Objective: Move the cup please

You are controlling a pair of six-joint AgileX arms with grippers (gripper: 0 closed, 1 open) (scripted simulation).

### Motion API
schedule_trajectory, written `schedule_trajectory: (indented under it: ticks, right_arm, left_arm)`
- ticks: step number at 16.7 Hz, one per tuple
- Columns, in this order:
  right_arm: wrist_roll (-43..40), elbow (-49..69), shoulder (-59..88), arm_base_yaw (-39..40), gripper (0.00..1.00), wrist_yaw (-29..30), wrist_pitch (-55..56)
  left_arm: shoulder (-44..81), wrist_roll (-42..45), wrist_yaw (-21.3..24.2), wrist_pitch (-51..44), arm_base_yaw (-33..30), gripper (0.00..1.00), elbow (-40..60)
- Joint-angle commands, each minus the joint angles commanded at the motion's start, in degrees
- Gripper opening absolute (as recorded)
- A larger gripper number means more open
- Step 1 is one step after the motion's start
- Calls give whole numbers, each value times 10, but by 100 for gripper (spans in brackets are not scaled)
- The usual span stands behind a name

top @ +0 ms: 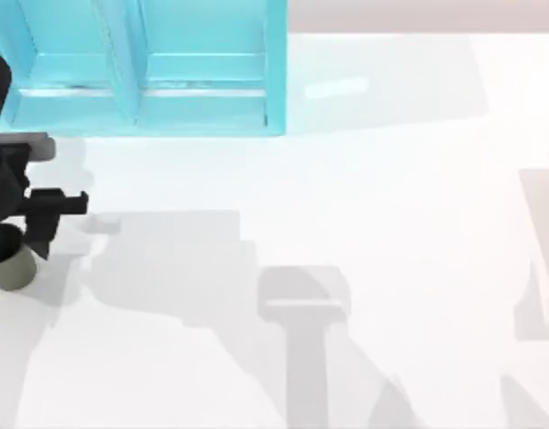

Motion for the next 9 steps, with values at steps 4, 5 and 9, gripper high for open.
schedule_trajectory:
  ticks: [4,5,9]
  right_arm:
    - [0,0,0,0,100,0,0]
    - [0,0,0,0,100,0,0]
    - [0,0,0,0,100,0,0]
  left_arm:
    - [0,0,0,0,0,100,0]
    - [0,0,0,0,0,100,0]
    - [0,0,0,0,0,100,0]
